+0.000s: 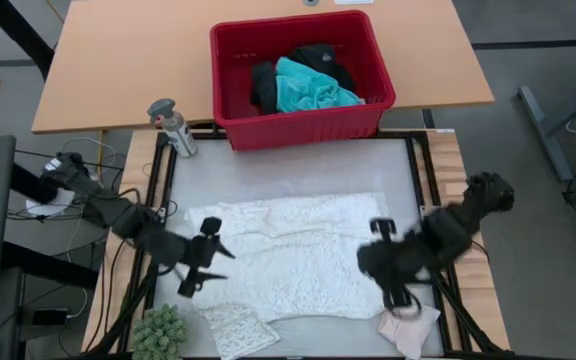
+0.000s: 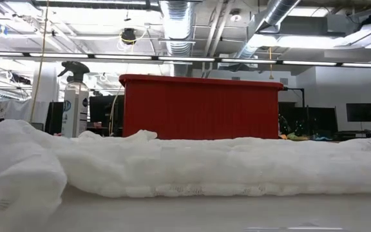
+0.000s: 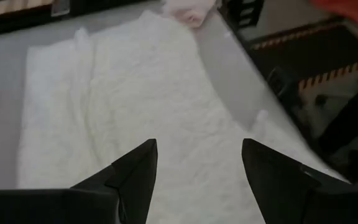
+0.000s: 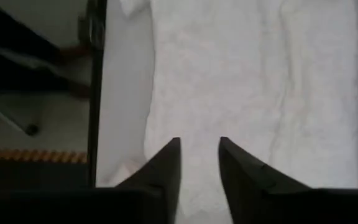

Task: Fold Laundry from Bin
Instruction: Fold the white blouse

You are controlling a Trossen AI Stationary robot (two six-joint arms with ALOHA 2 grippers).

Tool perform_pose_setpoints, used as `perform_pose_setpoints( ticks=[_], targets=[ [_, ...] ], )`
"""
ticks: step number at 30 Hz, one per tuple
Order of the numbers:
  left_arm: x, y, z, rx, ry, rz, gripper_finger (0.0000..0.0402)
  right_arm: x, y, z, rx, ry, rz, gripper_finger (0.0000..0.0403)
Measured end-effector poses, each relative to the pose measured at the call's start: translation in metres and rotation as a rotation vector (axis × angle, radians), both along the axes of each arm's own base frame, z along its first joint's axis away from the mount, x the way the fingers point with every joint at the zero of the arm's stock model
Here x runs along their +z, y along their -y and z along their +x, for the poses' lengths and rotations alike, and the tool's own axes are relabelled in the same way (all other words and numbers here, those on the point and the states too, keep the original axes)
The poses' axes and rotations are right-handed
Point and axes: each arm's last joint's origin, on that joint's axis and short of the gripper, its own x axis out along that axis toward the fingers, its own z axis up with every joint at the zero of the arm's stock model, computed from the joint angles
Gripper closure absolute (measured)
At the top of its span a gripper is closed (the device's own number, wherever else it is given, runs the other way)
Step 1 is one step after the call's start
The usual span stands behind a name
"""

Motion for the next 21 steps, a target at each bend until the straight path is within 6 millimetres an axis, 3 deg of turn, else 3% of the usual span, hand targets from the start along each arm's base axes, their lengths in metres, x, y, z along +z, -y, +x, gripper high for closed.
perform_pose_setpoints(
  ticks=[4, 7, 11, 14, 21],
  targets=[
    [-0.017, 0.025, -0.003, -0.027, -0.114, -0.059, 0.0177, -0.035, -0.033, -0.012, -0.044, -0.071, -0.034, 0.0207],
    [-0.037, 0.052, -0.003, -0.125, -0.182, 0.008, 0.0177, -0.062, -0.052, -0.015, -0.085, -0.102, -0.033, 0.0188],
    [-0.062, 0.083, -0.004, -0.241, -0.218, 0.179, 0.0177, -0.097, -0.075, -0.009, -0.098, -0.128, -0.04, 0.0184],
    [-0.074, 0.103, -0.006, -0.316, -0.265, 0.192, 0.0177, -0.114, -0.088, -0.002, -0.09, -0.153, -0.039, 0.0184],
    [-0.087, 0.151, -0.013, -0.509, -0.26, 0.299, 0.0177, -0.146, -0.104, 0.015, -0.031, -0.203, -0.063, 0.0183]
  ],
)
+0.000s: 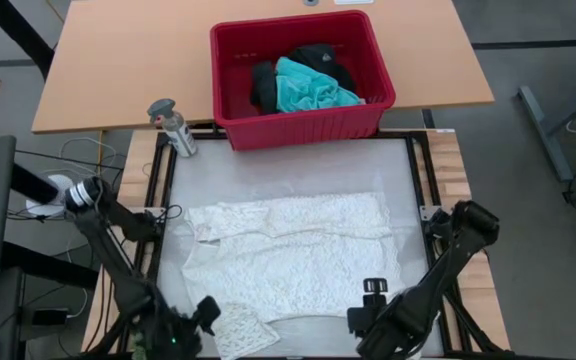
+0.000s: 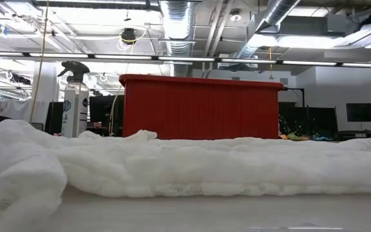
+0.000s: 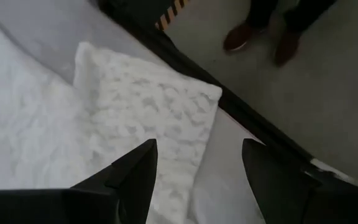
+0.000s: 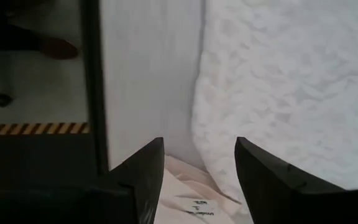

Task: Fold Laundry from Bin
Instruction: Fold the white blouse

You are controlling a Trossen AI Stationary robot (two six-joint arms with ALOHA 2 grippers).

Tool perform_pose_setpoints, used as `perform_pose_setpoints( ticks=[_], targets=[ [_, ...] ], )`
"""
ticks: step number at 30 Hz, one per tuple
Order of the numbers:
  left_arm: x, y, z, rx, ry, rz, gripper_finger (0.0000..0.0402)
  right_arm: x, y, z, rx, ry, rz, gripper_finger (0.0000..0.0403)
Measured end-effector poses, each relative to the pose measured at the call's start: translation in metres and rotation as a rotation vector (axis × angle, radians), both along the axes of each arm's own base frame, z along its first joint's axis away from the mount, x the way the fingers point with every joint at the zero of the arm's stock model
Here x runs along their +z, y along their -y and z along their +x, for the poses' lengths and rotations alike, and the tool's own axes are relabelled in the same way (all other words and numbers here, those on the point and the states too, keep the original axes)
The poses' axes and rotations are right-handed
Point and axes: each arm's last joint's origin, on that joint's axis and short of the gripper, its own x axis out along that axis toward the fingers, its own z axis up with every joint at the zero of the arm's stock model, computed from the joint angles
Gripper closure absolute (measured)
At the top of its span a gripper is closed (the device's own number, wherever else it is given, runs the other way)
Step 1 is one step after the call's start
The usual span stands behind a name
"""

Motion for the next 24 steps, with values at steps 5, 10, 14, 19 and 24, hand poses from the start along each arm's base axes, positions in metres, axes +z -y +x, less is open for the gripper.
perform_pose_setpoints(
  ticks=[5, 10, 14, 19, 24],
  targets=[
    [-0.03, 0.011, 0.007, 0.017, -0.038, 0.09, 0.0177, -0.016, -0.006, 0.005, -0.002, -0.026, -0.039, 0.0183],
    [-0.037, 0.012, 0.01, 0.063, 0.056, 0.132, 0.0177, -0.021, -0.013, 0.0, -0.013, -0.032, -0.043, 0.0183],
    [-0.047, 0.011, 0.009, 0.101, 0.069, 0.095, 0.0177, -0.029, -0.02, -0.009, -0.02, -0.026, -0.044, 0.0183],
    [-0.055, 0.008, 0.008, 0.109, 0.08, 0.072, 0.0177, -0.044, -0.027, -0.022, -0.031, -0.03, -0.047, 0.0183],
    [-0.056, 0.008, 0.008, 0.076, 0.083, 0.088, 0.0177, -0.059, -0.028, -0.027, -0.029, -0.043, -0.05, 0.0183]
  ],
)
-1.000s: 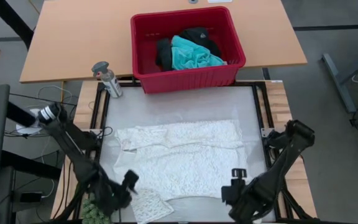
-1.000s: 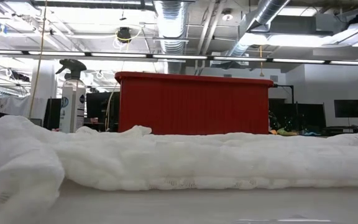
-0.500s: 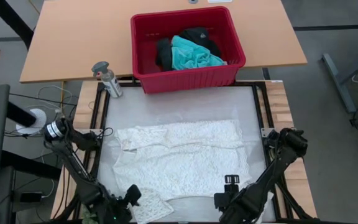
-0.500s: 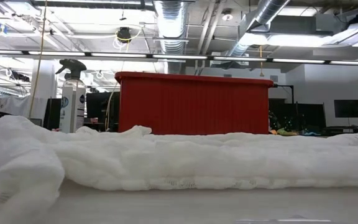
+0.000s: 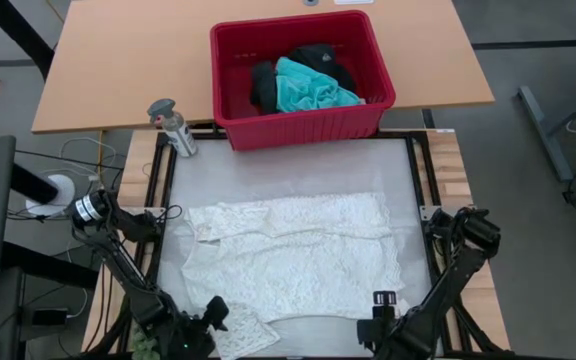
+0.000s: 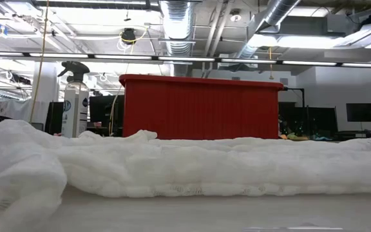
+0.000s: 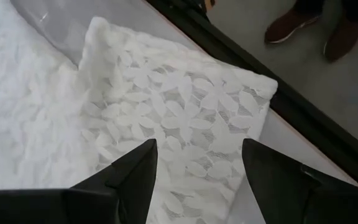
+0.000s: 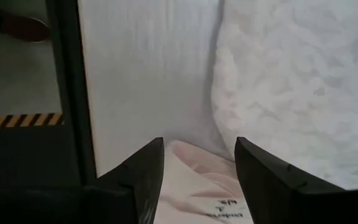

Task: Fold Laundry from Bin
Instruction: Fold the white blouse

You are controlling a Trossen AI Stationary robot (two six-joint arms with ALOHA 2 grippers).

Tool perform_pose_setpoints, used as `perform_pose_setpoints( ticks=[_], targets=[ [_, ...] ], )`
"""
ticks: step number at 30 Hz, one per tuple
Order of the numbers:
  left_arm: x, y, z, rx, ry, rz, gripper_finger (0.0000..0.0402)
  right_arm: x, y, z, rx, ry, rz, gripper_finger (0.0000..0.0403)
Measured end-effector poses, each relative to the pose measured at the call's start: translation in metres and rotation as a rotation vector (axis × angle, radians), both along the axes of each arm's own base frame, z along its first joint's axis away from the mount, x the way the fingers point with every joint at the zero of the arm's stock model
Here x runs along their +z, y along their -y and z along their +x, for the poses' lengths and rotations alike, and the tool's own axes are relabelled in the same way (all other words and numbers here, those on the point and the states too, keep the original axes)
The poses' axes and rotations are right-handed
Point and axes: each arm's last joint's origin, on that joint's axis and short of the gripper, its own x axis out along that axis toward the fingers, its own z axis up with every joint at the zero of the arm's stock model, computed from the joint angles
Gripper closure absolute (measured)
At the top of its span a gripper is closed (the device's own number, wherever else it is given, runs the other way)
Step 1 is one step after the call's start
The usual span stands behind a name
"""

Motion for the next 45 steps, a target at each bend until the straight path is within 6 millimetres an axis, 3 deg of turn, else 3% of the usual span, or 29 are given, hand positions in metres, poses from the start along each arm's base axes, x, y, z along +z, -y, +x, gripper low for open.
perform_pose_setpoints(
  ticks=[6, 12, 27, 37, 45],
  targets=[
    [-0.001, 0.0, -0.002, -0.097, -0.054, 0.008, 0.0177, -0.007, 0.001, 0.0, -0.019, 0.003, 0.007, 0.0183],
    [-0.017, -0.01, -0.008, -0.155, -0.117, 0.061, 0.0177, -0.008, 0.003, 0.002, -0.03, 0.01, 0.002, 0.0183],
    [-0.029, -0.012, -0.002, -0.16, -0.065, 0.151, 0.0189, -0.008, 0.005, 0.001, -0.07, 0.021, -0.023, 0.0184],
    [-0.032, -0.007, -0.005, -0.143, -0.067, 0.117, 0.0218, -0.043, 0.014, -0.006, -0.118, 0.0, -0.028, 0.0184],
    [-0.037, -0.005, -0.004, -0.148, -0.049, 0.136, 0.0248, -0.047, 0.014, -0.008, -0.128, -0.017, -0.006, 0.0184]
  ],
)
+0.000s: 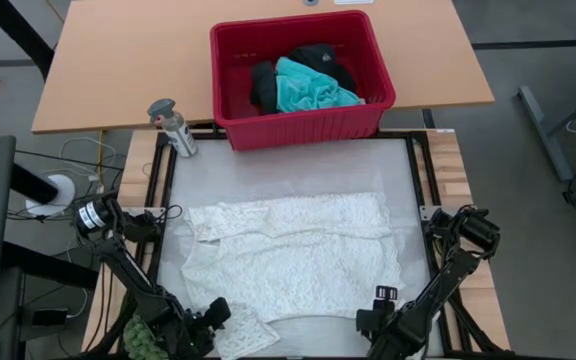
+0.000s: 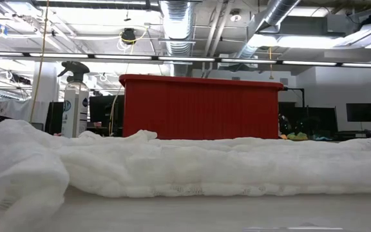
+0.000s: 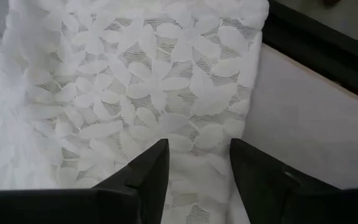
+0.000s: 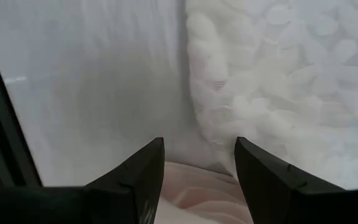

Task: Fold Laundry from Bin
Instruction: Fold the white blouse

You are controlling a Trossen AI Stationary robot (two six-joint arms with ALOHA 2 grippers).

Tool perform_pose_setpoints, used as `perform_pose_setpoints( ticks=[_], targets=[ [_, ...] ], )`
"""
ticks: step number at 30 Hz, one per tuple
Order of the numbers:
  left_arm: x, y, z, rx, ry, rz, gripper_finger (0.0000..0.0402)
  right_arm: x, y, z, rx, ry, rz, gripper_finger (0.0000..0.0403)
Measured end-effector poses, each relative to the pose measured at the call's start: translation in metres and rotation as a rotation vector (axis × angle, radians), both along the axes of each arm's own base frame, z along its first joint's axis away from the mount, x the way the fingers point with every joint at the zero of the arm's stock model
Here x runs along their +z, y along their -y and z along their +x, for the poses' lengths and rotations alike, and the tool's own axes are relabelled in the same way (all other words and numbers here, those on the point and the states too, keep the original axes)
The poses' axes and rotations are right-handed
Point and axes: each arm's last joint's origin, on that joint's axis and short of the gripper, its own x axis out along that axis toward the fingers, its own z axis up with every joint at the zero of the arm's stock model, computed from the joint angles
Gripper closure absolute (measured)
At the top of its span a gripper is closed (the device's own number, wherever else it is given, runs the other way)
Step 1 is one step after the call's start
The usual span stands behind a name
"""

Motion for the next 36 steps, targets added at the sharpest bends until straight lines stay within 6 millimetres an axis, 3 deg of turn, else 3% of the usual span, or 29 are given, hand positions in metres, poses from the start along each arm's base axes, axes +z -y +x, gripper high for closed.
perform_pose_setpoints(
  ticks=[5, 16, 20, 32, 36],
  targets=[
    [0.0, 0.0, 0.0, 0.0, -0.001, 0.0, 0.0288, 0.0, -0.002, 0.0, 0.002, 0.009, 0.013, 0.0206],
    [0.0, -0.001, 0.0, 0.027, -0.01, -0.01, 0.0389, -0.01, 0.004, -0.002, -0.084, -0.017, 0.022, 0.0338],
    [0.0, -0.001, 0.001, 0.105, -0.011, -0.041, 0.04, -0.008, 0.004, 0.001, -0.085, -0.036, 0.045, 0.0384],
    [0.015, -0.007, 0.002, 0.394, 0.026, -0.044, 0.0401, 0.013, -0.003, 0.014, -0.07, -0.017, 0.106, 0.0385],
    [0.015, -0.006, 0.002, 0.404, 0.028, -0.057, 0.0401, 0.01, 0.001, 0.009, -0.089, -0.039, 0.061, 0.0334]
  ],
)
